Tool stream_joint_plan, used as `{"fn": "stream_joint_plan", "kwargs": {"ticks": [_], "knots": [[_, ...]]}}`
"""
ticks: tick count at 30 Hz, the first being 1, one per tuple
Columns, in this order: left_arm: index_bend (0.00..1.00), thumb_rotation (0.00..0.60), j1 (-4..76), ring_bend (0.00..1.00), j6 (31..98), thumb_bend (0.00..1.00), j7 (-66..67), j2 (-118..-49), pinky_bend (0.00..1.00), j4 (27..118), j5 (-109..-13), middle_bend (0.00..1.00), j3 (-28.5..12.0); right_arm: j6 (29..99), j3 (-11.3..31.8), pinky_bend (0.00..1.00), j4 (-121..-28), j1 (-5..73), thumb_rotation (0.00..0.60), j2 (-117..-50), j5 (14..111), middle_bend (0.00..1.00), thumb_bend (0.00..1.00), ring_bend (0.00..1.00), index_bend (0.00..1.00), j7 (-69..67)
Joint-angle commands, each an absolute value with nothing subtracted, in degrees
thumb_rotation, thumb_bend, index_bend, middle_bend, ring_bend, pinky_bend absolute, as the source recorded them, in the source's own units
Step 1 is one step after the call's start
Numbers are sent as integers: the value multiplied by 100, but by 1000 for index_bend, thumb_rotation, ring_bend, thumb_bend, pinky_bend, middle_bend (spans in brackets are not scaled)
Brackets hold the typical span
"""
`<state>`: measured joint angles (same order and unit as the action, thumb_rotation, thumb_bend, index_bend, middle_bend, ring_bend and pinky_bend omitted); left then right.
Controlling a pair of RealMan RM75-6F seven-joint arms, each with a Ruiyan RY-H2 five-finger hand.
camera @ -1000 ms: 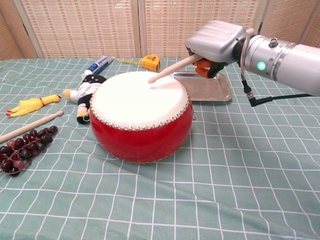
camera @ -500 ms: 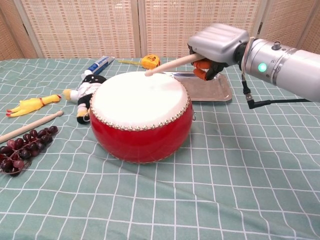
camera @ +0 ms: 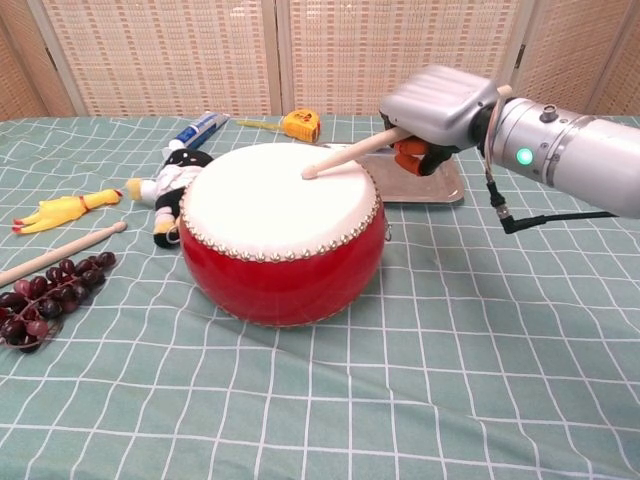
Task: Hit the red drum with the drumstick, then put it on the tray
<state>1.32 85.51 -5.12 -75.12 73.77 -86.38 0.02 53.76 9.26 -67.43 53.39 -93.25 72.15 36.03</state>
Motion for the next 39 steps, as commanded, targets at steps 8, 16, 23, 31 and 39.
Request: {"fn": "stream_joint_plan", "kwargs": {"ticks": [8, 16, 23, 31, 39], "knots": [[80, 600, 127, 82, 8560, 310, -520, -7511, 20, 7372, -8638, 51, 0, 5832, 1276, 1000, -6860, 5120, 600, -9476, 7351, 1000, 526, 1000, 1000, 1825], [80, 600, 124, 83, 8560, 310, -503, -7502, 20, 7383, -8632, 51, -1, 5478, 1045, 1000, -6779, 5177, 600, -9423, 7370, 1000, 526, 1000, 1000, 2261], [80, 600, 133, 82, 8537, 311, -508, -7514, 20, 7378, -8632, 50, 3, 5426, 803, 1000, -6572, 5269, 600, -9457, 7530, 1000, 527, 1000, 1000, 3329], [80, 600, 138, 83, 8534, 311, -509, -7516, 20, 7366, -8626, 51, -5, 5928, 1160, 1000, -6866, 5096, 600, -9482, 7622, 1000, 527, 1000, 1000, 2149], [80, 600, 144, 82, 8533, 310, -483, -7511, 20, 7388, -8637, 50, -2, 5817, 1173, 1000, -6887, 5040, 600, -9380, 7576, 1000, 527, 1000, 1000, 1905]]}}
